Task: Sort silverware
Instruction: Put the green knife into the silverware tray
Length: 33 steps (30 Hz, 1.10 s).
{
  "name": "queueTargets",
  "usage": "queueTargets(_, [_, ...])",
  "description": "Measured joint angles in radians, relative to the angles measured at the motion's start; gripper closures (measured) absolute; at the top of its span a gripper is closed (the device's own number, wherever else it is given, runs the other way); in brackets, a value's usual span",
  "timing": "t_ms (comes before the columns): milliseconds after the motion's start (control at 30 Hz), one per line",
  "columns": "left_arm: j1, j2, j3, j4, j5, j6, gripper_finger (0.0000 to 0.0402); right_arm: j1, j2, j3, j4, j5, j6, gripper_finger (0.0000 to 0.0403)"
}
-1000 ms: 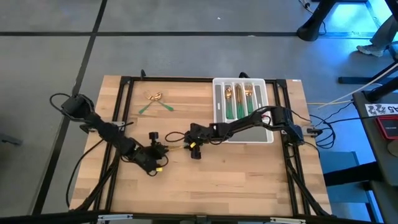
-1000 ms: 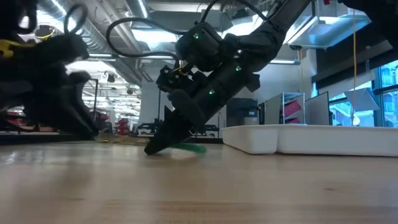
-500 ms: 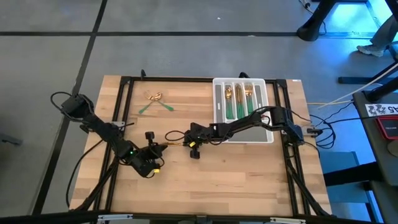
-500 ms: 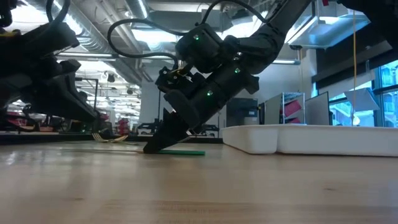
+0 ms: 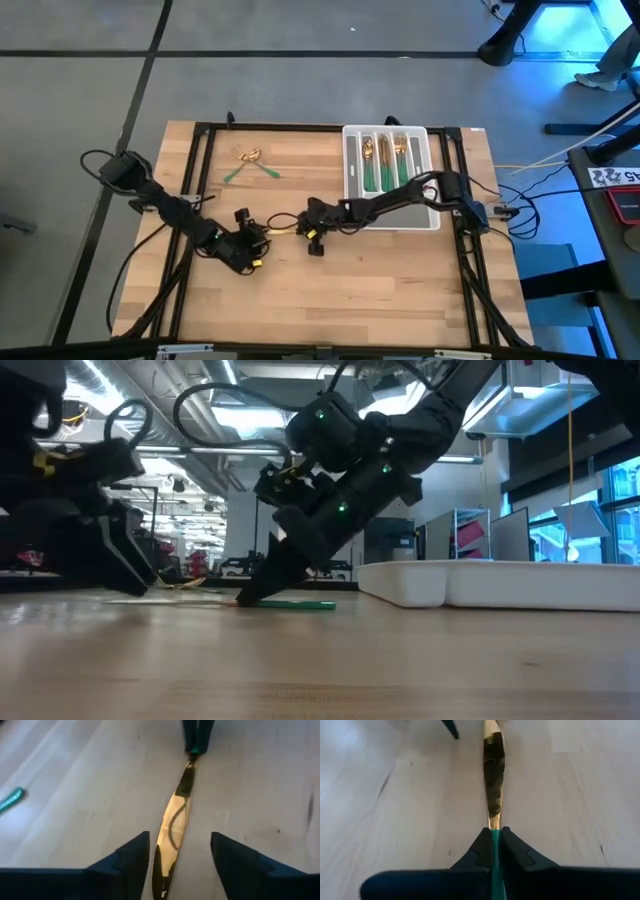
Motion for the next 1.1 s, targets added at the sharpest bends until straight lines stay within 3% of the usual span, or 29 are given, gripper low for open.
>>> queueTargets(200, [0.039, 0.0, -0.061, 0.089, 0.036, 0.003, 0.0175, 0.026, -0.016, 0.0, -0.005, 0.023, -0.025, 0.0399])
queueTargets(433, [0.104, -0.006, -0.146, 0.264, 0.191, 0.022, 0.0195, 0.045, -0.016, 0.0, 0.007, 0.055, -0.044, 0.0399])
queueTargets(633, [0.129, -0.006, -0.171, 0.322, 0.26, 0.087, 0.0249, 0.045, -0.036, 0.0, 0.012, 0.133, -0.046, 0.0401])
queueTargets(767, [0.129, -0.006, -0.17, 0.317, 0.282, 0.118, 0.0305, 0.05, -0.073, 0.0, 0.014, 0.209, -0.05, 0.0403])
queueTargets(900, [0.127, -0.004, -0.169, 0.317, 0.292, 0.14, 0.0367, 0.05, -0.106, 0.001, 0.003, 0.21, -0.05, 0.0397])
queueTargets(967, [0.128, -0.004, -0.168, 0.319, 0.299, 0.152, 0.039, 0.05, -0.11, 0.001, 0.002, 0.21, -0.05, 0.038])
queueTargets(1100, [0.127, -0.004, -0.15, 0.297, 0.277, 0.197, 0.0395, 0.05, -0.108, 0.002, -0.011, 0.167, -0.05, 0.0316])
